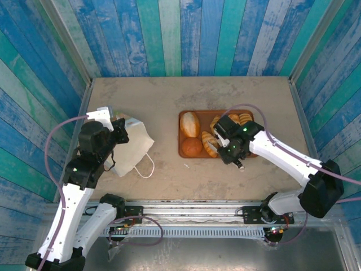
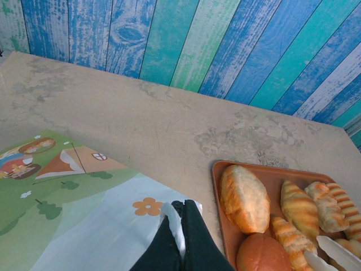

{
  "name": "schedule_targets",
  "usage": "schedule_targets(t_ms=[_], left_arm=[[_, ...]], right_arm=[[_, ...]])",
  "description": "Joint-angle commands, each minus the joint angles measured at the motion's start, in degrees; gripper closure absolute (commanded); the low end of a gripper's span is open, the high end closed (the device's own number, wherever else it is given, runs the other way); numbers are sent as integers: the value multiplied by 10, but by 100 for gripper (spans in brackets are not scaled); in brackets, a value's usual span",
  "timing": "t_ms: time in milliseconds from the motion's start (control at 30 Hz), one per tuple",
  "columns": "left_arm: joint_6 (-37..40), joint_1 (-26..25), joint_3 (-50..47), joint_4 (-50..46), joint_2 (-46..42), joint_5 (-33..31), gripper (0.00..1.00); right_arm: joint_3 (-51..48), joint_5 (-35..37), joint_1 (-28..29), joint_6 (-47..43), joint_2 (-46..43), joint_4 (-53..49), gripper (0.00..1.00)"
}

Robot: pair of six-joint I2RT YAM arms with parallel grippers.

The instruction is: Take the fake bread out of the paper bag

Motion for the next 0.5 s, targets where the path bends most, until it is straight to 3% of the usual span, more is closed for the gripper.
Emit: schedule_targets(t_ms=[0,467], left_arm=[[-5,0,-5,13,-5,5,98],[-14,0,-10,29,0,13,98]], right_arm=[[3,-3,-6,3,14,7,62],[25,14,-7,-11,-20,19,55]])
